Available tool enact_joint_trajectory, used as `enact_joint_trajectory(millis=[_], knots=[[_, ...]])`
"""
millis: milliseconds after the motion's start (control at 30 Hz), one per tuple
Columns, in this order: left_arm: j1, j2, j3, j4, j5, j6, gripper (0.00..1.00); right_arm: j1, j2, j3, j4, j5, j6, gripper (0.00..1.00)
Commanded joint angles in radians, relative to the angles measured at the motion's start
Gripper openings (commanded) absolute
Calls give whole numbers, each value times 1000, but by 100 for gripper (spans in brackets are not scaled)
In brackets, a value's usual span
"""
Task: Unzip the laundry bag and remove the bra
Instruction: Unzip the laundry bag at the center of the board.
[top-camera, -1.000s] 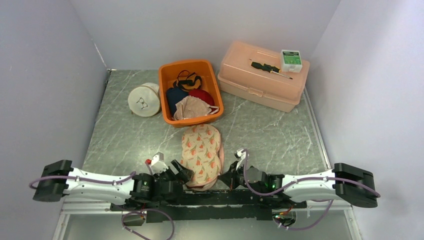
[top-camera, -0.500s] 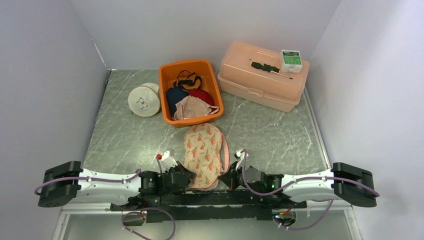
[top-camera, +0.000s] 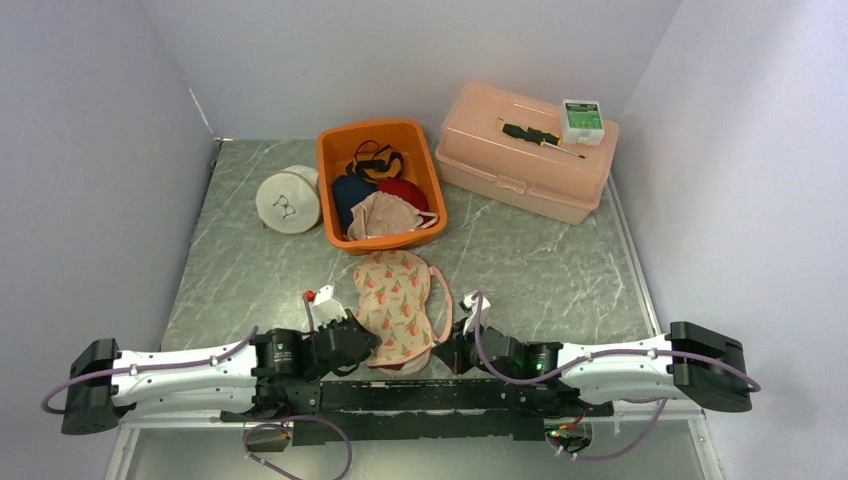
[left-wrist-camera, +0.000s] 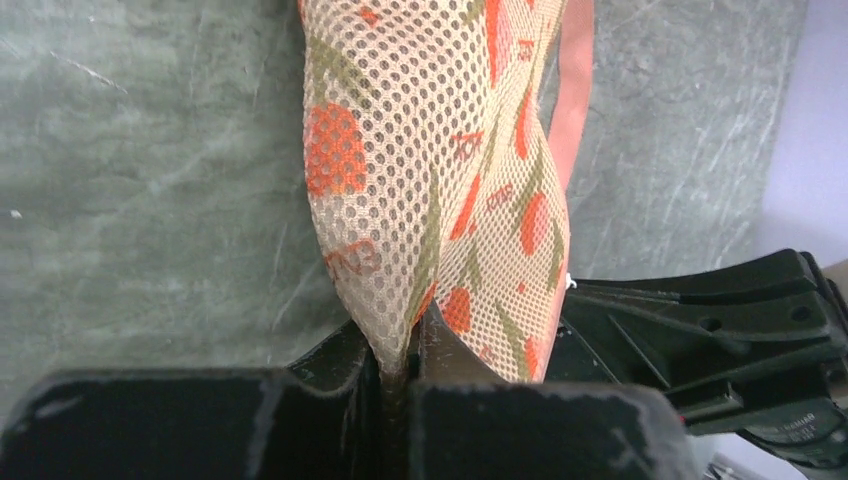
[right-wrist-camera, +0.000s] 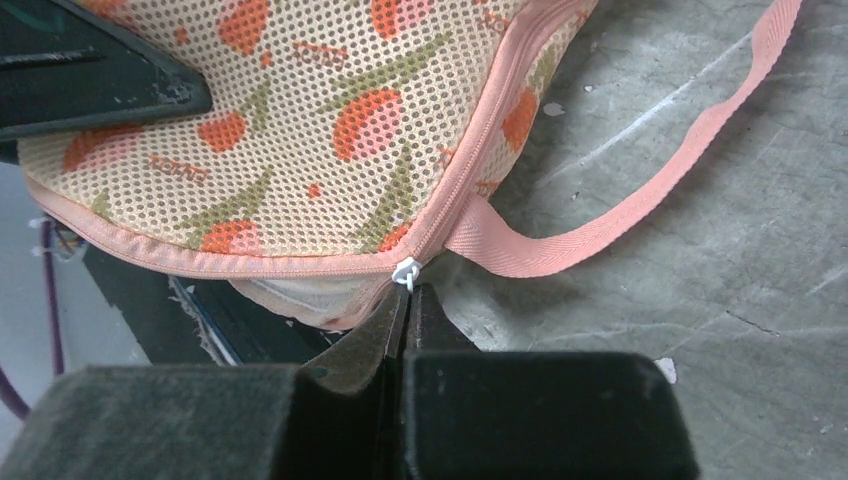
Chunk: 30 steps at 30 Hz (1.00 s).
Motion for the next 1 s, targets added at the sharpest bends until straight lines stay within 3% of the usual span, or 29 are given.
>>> enact_joint_trajectory(millis=[0,233,500,667,867,967], knots=[[88,59,30,5,84,214,3,-3,56,58,-145,89,-24,0],[215,342,115,247,320,444,3,-2,63,99,-189,60,-22,0],[292,637,310,367,514,641,3,49,-69,33,-231,55,69,0],[318,761,439,355,545,707,3,62,-110,-17,-211,71,107,0],[437,830,523,377,581,742,3,61,-44,-27,-128,123,118,0],[460,846,572,345,580,758,10,60,-16,-29,-80,173,124,0]])
